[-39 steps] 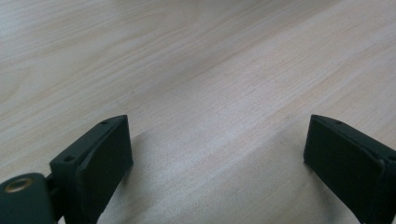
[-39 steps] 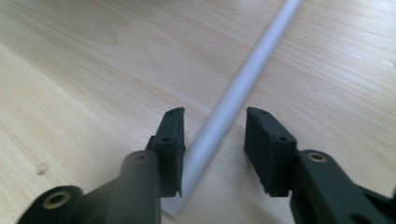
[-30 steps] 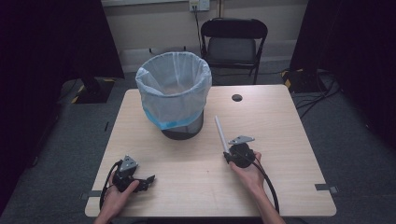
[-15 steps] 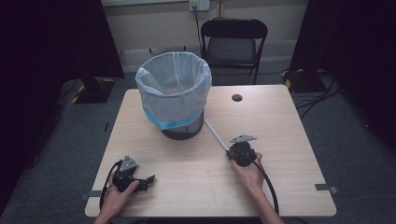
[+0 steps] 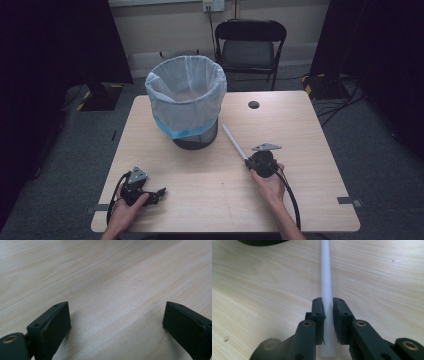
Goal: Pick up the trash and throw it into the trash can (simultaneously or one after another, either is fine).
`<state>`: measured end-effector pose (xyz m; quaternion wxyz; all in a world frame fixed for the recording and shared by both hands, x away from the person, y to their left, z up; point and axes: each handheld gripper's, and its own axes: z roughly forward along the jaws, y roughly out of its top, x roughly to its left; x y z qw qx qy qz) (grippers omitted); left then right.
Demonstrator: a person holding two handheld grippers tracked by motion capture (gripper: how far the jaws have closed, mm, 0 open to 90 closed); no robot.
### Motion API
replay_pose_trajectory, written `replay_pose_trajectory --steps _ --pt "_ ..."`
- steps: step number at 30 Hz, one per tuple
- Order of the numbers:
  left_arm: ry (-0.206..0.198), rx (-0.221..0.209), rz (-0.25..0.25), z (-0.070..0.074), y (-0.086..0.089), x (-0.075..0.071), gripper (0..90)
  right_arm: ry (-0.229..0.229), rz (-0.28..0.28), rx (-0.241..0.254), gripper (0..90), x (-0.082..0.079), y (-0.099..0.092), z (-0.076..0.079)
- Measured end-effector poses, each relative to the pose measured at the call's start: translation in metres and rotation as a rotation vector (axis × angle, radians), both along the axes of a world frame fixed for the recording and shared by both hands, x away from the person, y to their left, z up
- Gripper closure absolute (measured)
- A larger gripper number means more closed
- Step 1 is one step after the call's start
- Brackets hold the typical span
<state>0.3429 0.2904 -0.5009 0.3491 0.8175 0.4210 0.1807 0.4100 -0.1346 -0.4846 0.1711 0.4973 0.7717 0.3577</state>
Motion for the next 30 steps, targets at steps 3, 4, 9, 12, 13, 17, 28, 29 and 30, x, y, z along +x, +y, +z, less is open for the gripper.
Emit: replay_pose_trajectory --steps 3,4,9,12,13,17,28,29,30 --pt "0.000 0.000 0.000 0.000 0.000 0.000 7.4 -0.004 -0.019 0.019 80.3 0.000 -0.005 0.001" --pt "0.000 0.000 0.000 0.000 0.000 0.000 7.3 -0.006 -0.022 0.025 80.3 0.000 -0.007 0.002" --pt "0.000 -0.001 0.000 0.000 0.000 0.000 7.4 -0.026 -0.037 0.038 80.3 0.000 -0.012 0.007" --pt "0.000 -0.002 0.001 0.000 0.000 0.000 7.4 -0.043 -0.044 0.052 80.3 0.000 -0.016 0.011" --pt "0.000 0.000 0.000 0.000 0.000 0.000 7.3 -0.052 -0.045 0.058 80.3 0.000 -0.017 0.014" --pt "0.000 0.000 0.000 0.000 0.000 0.000 7.3 -0.086 -0.052 0.074 80.3 -0.001 -0.020 0.025" --pt "0.000 -0.001 0.000 0.000 0.000 0.000 7.4 -0.145 -0.062 0.113 80.3 -0.001 -0.023 0.048" --pt "0.000 -0.001 0.000 0.000 0.000 0.000 7.4 -0.146 -0.061 0.116 80.3 -0.001 -0.024 0.049" --pt "0.000 -0.001 0.000 0.000 0.000 0.000 7.4 -0.151 -0.062 0.115 80.3 -0.001 -0.024 0.051"
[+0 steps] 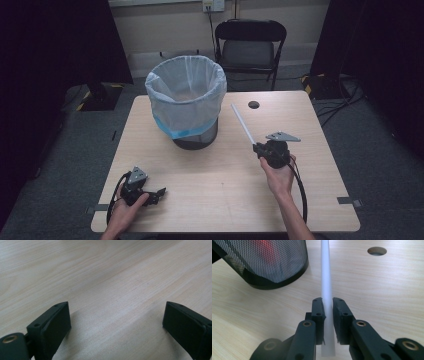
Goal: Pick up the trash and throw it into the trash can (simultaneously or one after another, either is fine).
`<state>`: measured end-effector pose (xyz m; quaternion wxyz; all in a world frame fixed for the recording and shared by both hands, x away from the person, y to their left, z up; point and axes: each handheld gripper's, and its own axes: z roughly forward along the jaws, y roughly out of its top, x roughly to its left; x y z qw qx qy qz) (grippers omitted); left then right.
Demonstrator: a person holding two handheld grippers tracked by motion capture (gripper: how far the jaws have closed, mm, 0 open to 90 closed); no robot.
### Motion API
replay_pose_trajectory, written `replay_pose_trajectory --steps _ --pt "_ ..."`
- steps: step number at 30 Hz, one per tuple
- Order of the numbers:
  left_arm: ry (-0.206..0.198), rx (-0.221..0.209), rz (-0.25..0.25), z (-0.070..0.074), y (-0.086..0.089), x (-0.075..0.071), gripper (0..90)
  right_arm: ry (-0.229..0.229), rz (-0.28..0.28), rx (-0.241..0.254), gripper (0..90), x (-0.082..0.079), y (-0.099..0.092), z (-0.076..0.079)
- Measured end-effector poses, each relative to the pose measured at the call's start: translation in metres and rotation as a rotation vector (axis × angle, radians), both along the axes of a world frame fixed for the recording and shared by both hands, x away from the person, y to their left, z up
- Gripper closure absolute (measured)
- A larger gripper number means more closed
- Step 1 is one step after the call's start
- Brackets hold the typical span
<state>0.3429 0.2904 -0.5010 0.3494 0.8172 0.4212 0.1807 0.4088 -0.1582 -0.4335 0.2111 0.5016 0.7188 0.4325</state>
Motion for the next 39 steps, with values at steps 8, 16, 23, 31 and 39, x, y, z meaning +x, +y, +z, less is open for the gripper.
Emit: replay_pose_trajectory --steps 8,16,23,31,39 --pt "0.000 0.000 0.000 0.000 0.000 0.000 7.4 -0.042 -0.005 0.014 80.3 0.001 -0.002 0.017" --pt "0.000 0.000 0.000 0.000 0.000 0.000 7.3 -0.096 -0.006 0.029 80.3 0.000 0.000 0.036" --pt "0.000 0.000 0.000 0.000 0.000 0.000 7.4 -0.139 -0.008 0.046 80.3 0.001 0.001 0.052" --pt "0.000 0.000 0.000 0.000 0.000 0.000 7.4 -0.188 -0.005 0.070 80.3 0.002 0.003 0.071" --pt "0.000 0.000 0.000 0.000 0.000 0.000 7.3 -0.233 0.006 0.097 80.3 0.002 0.005 0.087"
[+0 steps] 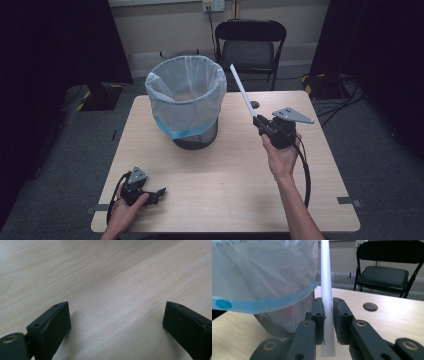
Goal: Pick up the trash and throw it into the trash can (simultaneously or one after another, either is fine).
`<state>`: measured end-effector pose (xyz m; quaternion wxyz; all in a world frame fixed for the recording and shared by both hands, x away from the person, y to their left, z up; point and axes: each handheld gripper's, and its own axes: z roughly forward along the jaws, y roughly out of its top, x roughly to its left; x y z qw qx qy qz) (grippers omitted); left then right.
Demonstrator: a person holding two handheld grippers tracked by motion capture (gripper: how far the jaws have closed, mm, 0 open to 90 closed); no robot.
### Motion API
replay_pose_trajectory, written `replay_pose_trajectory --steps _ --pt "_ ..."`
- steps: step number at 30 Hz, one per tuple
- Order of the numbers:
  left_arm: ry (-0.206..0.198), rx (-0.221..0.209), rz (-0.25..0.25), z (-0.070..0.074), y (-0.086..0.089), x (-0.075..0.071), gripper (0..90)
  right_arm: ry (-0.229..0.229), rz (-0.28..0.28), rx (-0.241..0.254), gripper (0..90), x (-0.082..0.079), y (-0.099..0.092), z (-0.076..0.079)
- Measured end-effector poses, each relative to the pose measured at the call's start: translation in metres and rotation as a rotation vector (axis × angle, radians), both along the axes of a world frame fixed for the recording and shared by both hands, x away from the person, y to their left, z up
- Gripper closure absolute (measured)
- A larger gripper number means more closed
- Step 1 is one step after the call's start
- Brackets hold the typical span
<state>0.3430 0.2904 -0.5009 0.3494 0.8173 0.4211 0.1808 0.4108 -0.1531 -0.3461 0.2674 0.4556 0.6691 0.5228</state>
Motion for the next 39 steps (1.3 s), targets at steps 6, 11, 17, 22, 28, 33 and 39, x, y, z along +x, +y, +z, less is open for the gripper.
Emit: replay_pose_trajectory --steps 6,11,17,22,28,33,39 --pt "0.000 0.000 0.000 0.000 0.000 0.000 7.4 -0.037 0.028 0.012 80.3 0.000 0.005 0.013" --pt "0.000 0.000 0.000 0.000 0.000 0.000 7.3 -0.063 0.051 0.024 80.3 0.000 0.011 0.025" --pt "0.000 0.000 0.000 0.000 0.000 0.000 7.4 -0.086 0.094 0.035 80.3 0.003 0.021 0.039" --pt "0.000 0.000 0.000 0.000 0.000 0.000 7.4 -0.102 0.135 0.042 80.3 0.006 0.030 0.048" --pt "0.000 0.000 0.000 0.000 0.000 0.000 7.4 -0.127 0.179 0.051 80.3 0.008 0.040 0.061" --pt "0.000 0.000 0.000 0.000 0.000 0.000 7.3 -0.131 0.221 0.049 80.3 0.012 0.052 0.069" --pt "0.000 0.000 0.000 0.000 0.000 0.000 7.4 -0.134 0.253 0.044 80.3 0.017 0.063 0.075"
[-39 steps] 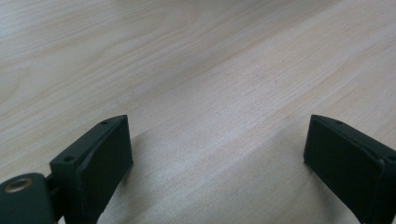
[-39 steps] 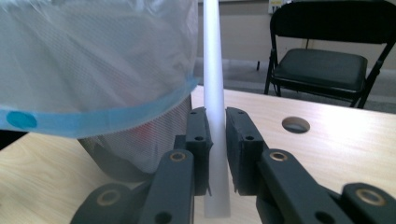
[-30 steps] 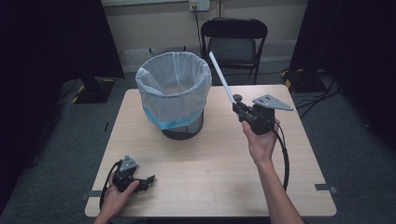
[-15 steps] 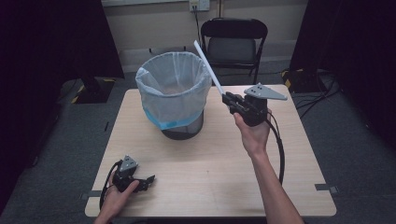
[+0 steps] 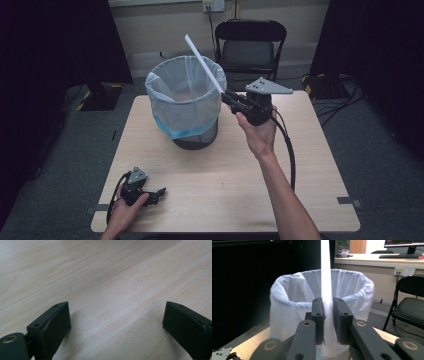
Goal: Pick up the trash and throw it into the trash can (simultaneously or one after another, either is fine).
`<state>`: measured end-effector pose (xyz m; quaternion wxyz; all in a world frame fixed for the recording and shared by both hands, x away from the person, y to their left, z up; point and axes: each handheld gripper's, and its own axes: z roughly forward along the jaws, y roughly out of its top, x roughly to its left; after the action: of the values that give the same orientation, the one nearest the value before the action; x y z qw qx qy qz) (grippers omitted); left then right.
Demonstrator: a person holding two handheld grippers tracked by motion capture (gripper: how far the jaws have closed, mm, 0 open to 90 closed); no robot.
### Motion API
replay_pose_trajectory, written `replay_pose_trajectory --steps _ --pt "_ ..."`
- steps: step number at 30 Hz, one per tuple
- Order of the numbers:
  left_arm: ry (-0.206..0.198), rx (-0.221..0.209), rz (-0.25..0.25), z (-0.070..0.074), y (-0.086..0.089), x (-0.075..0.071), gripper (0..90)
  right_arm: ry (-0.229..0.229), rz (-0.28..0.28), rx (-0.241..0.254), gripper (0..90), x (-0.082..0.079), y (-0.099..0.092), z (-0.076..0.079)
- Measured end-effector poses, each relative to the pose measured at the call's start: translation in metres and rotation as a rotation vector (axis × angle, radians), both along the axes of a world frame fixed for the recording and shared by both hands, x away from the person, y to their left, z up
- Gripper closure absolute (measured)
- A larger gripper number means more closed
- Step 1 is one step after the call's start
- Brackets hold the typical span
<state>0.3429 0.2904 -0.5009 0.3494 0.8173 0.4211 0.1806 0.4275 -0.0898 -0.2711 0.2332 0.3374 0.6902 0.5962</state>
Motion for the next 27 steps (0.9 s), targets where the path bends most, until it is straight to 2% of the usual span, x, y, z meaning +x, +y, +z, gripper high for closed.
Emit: replay_pose_trajectory --steps 11,27 --pt "0.000 0.000 0.000 0.000 0.000 0.000 7.3 -0.006 0.049 0.002 80.3 0.013 0.017 0.019" --pt "0.001 -0.003 0.004 0.000 0.000 0.000 7.4 -0.001 0.092 -0.005 80.3 0.042 0.042 0.027"
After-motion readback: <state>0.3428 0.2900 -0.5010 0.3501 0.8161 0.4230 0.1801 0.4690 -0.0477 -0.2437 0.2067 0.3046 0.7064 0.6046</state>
